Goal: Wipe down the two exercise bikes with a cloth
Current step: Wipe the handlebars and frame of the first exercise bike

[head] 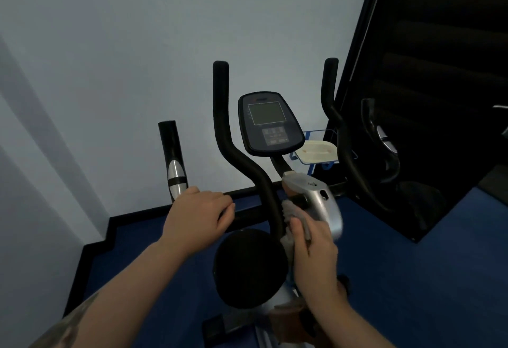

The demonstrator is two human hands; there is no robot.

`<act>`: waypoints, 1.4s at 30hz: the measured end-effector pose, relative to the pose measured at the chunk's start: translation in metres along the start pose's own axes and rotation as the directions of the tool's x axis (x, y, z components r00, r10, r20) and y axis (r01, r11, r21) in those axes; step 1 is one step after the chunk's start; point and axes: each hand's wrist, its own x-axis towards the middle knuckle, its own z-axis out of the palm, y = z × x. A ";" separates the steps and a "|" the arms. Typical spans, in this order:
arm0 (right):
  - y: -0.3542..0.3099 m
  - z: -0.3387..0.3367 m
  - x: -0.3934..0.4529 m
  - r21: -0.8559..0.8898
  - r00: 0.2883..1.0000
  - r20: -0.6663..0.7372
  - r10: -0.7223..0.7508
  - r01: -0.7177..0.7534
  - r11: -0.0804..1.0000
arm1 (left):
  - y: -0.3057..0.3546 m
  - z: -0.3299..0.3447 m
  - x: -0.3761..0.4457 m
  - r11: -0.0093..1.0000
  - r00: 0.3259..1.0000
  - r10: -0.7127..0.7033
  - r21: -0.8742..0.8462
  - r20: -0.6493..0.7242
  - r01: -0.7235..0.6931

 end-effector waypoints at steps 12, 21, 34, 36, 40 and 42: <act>-0.019 0.012 -0.001 0.112 0.999 0.041 -0.005 0.000 0.994 | -0.001 0.001 -0.001 1.000 1.000 -0.004 -0.007 0.000 0.004; -0.021 0.012 -0.002 0.162 0.998 0.051 -0.032 0.024 0.987 | -0.001 -0.001 0.001 1.000 0.999 -0.011 0.008 0.034 0.011; -0.024 -0.002 0.031 -0.005 0.990 0.140 0.002 -0.001 1.000 | 0.000 -0.002 0.000 1.000 1.000 -0.006 -0.009 0.026 0.006; -0.032 0.000 0.046 -0.057 0.990 0.135 0.033 -0.025 0.998 | 0.000 -0.003 0.000 1.000 1.000 -0.005 -0.016 0.027 0.006; -0.047 0.002 0.037 0.073 0.985 0.161 -0.065 0.054 0.996 | -0.003 -0.007 -0.001 0.999 0.998 0.038 -0.015 0.051 -0.037; -0.052 -0.003 0.037 0.144 0.977 0.176 -0.117 0.092 0.985 | -0.004 -0.009 -0.002 0.997 0.995 0.067 -0.041 0.071 -0.064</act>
